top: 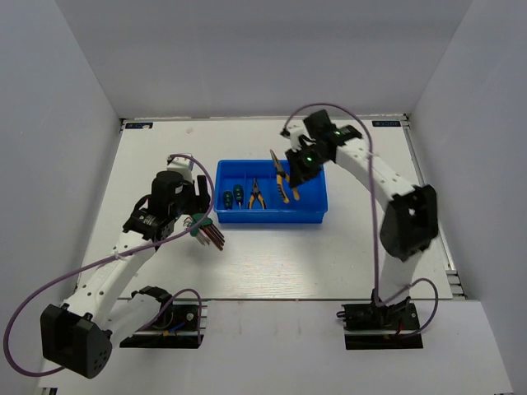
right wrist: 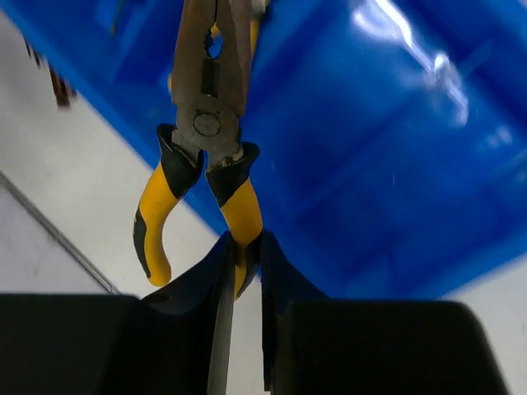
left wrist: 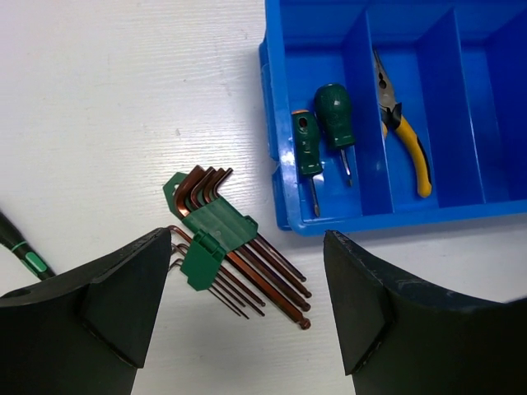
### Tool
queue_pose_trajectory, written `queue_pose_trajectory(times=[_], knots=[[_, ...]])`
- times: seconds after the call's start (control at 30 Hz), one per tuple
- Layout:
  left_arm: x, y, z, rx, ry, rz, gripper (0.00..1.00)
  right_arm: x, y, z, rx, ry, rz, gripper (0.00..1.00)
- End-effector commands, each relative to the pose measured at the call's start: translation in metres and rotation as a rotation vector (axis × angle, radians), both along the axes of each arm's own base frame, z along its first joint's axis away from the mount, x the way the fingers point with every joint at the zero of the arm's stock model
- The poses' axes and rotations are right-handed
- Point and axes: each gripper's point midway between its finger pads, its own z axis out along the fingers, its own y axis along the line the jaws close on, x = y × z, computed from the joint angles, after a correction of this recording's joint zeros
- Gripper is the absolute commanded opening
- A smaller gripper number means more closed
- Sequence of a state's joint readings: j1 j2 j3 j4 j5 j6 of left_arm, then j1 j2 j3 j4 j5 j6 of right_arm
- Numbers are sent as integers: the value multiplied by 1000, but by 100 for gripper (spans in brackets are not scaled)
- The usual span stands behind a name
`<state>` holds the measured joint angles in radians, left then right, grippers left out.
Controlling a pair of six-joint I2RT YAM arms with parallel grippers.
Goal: Sort the tools into containers
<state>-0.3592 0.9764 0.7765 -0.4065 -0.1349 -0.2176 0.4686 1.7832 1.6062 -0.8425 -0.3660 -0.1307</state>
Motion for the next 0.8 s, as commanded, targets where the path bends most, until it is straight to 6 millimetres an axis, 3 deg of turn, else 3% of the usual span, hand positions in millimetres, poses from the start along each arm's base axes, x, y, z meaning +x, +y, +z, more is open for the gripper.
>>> queue_pose_trajectory(times=[0.0,0.03,0.07,0.13,0.2,0.37,0.43,0.53,0.6,0.63,0.77], knots=[[4,8,5,13,-29,42,85,38,52,38,61,-98,-82,0],[4,8,5,13,-29,42,85,42,61,4,2,-26,-85,0],[4,10,0,26,-14,52,85,54,79,33,40,-82,-97,0],[3,14,-1,34,-9,78,85,59,97,15,-1,-85,-99,0],[4,19,0,37,-13,108,85,71,109,20,2,-160,-148,0],[2,23,-3,5,3,176,81,77,114,-11,-75,-141,-230,0],[0,23,-15,-6,52,198,71,73,114,-23,-97,-115,-226,0],[-2,21,-29,-26,122,235,63,71,115,-29,-105,-112,-216,0],[-4,21,-35,-16,168,271,63,70,115,-30,-112,-111,-210,11],[-6,21,-40,-19,200,288,66,70,115,-33,-116,-109,-206,21],[-10,5,-64,-108,339,309,73,68,116,-35,-115,-99,-194,35]])
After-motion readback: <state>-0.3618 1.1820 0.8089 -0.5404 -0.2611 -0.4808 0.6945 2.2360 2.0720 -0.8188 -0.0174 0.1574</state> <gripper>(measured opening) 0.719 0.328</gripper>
